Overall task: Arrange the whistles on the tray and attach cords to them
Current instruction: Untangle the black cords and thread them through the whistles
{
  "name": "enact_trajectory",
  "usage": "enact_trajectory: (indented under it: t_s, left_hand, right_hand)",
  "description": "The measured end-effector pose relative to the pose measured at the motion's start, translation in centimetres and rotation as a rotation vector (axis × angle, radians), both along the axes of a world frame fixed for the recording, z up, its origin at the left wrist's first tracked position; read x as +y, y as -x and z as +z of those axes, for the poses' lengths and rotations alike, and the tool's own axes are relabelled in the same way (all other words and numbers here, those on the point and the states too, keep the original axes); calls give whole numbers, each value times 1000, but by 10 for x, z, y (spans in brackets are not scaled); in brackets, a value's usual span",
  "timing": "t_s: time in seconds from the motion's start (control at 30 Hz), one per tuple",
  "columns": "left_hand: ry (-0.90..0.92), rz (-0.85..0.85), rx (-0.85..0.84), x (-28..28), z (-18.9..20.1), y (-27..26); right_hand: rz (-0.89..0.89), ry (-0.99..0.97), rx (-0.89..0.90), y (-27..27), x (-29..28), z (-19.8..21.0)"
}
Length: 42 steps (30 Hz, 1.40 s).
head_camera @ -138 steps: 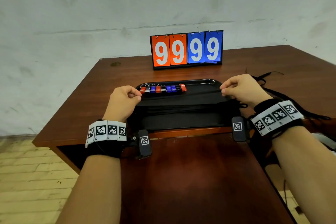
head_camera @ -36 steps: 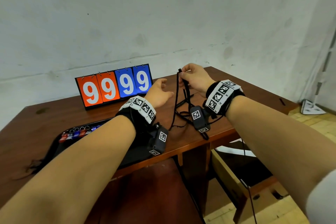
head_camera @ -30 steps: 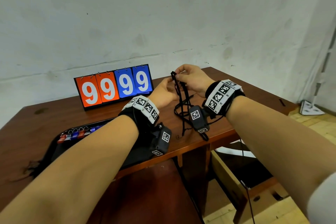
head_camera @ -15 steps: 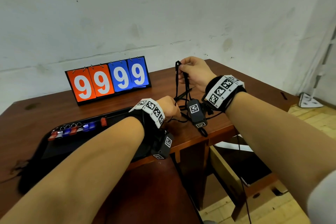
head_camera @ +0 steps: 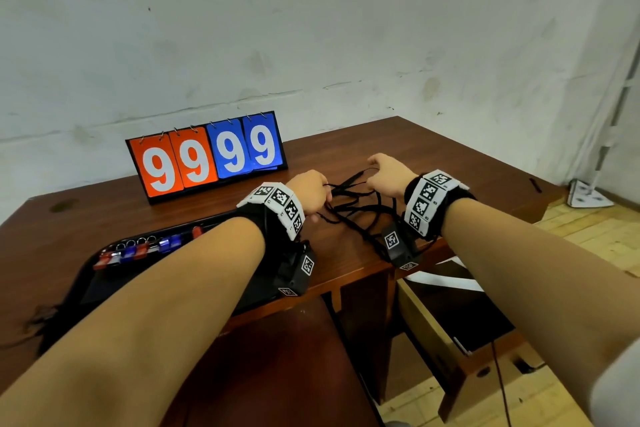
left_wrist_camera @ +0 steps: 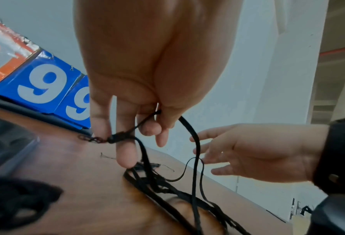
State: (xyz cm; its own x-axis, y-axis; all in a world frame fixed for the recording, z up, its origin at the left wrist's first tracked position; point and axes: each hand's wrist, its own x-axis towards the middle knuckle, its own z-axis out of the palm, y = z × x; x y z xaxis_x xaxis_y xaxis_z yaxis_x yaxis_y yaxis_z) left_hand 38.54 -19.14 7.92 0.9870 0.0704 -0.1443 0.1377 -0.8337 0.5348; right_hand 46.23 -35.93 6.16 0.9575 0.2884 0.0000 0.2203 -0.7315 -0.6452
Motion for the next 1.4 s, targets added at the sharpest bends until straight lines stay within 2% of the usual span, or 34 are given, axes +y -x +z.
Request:
enact_trajectory:
  t_s: [0.1,0.2,0.27,0.33,0.47,0.7,0.83,0.97,1.1,1.4]
  left_hand:
    - [-57,-12,-43,0,9,5]
    - [-119,-54,-139,4,20,7]
    - [-91,-29,-205,6,29,12]
    - [-12,-1,-282,8,39,16]
    - [220,49,-408,12,62,27]
    - [395,193,-580,40,83,41]
    - [333,201,-587,60,81,48]
    - [329,163,-600,70,79,57]
    - [334,114,-629,83,81,74]
    - [163,208,-620,161,69,128]
  right_hand:
    - [65,-10,-40,11,5,14]
    - [222,-150,9,23,13,26]
    - [328,-222,99,31,20,30]
    - [377,-195,114,39,26,33]
    - [337,-39,-71,51,36,40]
    - [234,-176,-92,57,49,51]
    - [247,-209,-71,63,61,55]
    - [325,-399,-2,81,81,66]
    - [412,-463,40,97,108,75]
    - [476,-177,-152,132,165,78]
